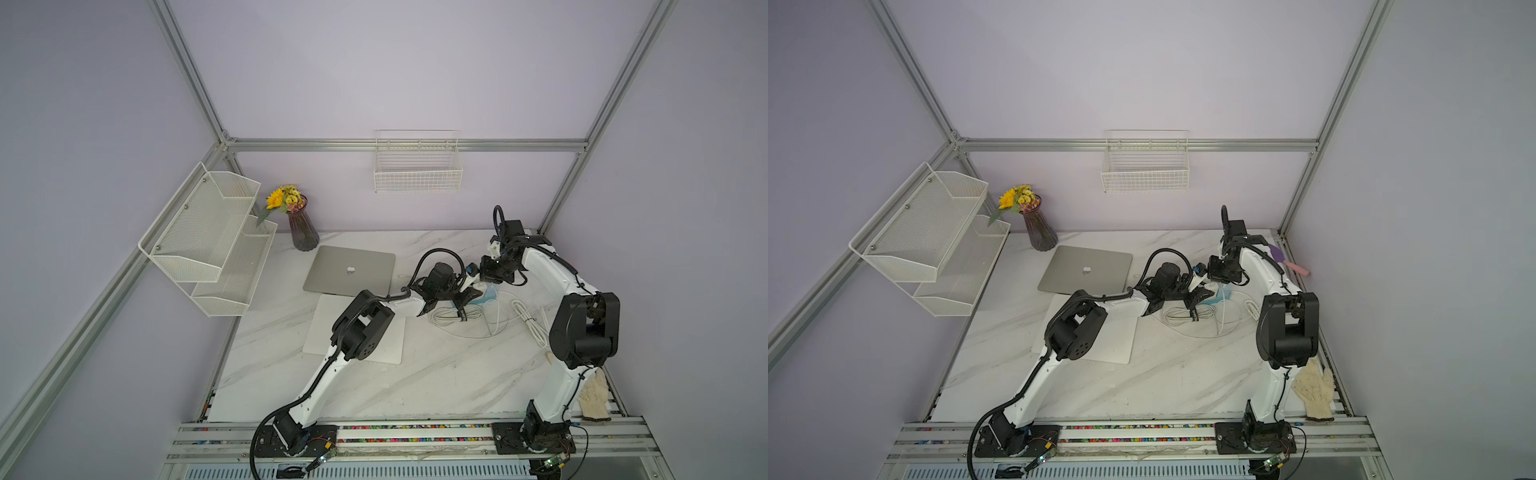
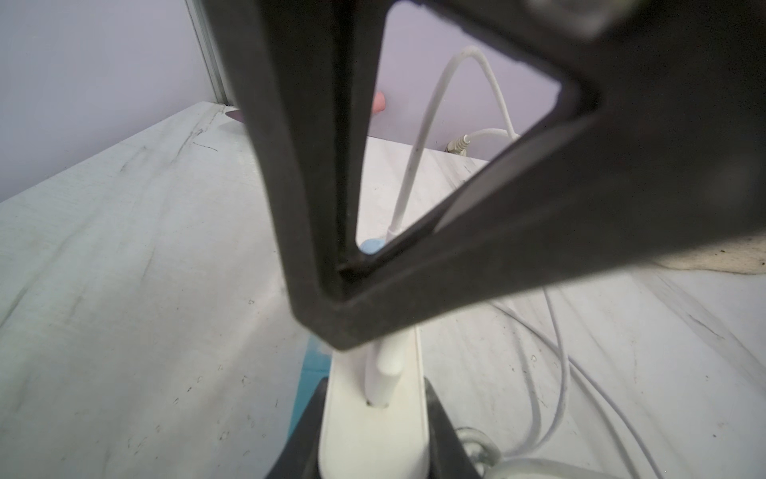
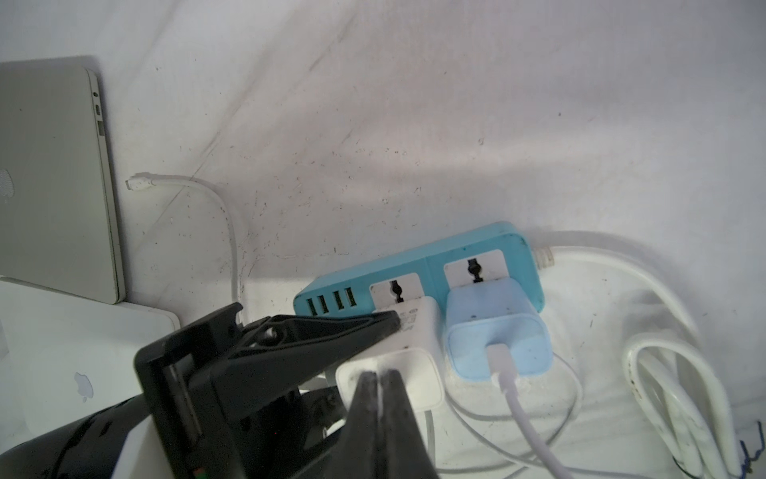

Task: Unplug the laptop charger
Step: Remove the charging cable from the plug.

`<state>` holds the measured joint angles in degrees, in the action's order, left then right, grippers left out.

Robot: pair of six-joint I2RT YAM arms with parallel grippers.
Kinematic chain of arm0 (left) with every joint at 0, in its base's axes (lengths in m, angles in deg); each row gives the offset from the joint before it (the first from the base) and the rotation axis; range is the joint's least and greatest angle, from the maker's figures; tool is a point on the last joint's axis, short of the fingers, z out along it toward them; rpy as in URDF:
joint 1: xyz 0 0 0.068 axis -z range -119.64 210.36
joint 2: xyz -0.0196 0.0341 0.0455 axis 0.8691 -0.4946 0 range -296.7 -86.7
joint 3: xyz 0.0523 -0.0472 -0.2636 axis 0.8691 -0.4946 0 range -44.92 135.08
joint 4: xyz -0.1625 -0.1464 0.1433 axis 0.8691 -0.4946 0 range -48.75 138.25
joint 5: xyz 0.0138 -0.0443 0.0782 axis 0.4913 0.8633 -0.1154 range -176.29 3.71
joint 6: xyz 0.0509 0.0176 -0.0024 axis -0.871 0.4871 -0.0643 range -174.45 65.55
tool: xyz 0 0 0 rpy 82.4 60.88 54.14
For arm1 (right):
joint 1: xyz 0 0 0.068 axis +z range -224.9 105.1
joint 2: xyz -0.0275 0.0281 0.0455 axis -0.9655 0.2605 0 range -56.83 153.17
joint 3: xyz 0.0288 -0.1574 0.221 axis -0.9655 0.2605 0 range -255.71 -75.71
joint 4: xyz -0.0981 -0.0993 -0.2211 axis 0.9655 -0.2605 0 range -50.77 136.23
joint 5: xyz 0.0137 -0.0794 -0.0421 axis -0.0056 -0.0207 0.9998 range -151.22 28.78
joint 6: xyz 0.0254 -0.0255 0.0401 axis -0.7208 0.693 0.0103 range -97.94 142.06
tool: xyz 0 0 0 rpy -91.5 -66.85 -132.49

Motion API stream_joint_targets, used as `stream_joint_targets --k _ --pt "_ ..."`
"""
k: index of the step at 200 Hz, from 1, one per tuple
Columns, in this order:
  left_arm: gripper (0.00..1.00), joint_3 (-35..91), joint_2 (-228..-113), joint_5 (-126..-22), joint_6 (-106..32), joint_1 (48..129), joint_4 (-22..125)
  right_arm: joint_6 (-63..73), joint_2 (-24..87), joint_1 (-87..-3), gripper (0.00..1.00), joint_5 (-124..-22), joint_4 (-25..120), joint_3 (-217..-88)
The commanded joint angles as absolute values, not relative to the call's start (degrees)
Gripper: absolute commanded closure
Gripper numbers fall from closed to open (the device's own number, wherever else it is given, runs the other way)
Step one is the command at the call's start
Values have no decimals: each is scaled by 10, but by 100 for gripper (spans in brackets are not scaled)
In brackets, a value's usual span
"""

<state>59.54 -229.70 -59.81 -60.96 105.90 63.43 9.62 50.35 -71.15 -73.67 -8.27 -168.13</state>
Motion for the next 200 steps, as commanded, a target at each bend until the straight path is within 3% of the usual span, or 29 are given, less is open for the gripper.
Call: stream_joint_targets --k 1,200 --pt "100 537 -2378 -654 -770 1116 437 34 467 -681 100 -734 -48 -1751" --pt "100 647 -2468 -644 -826 1127 321 19 442 -691 100 -726 -81 -1822"
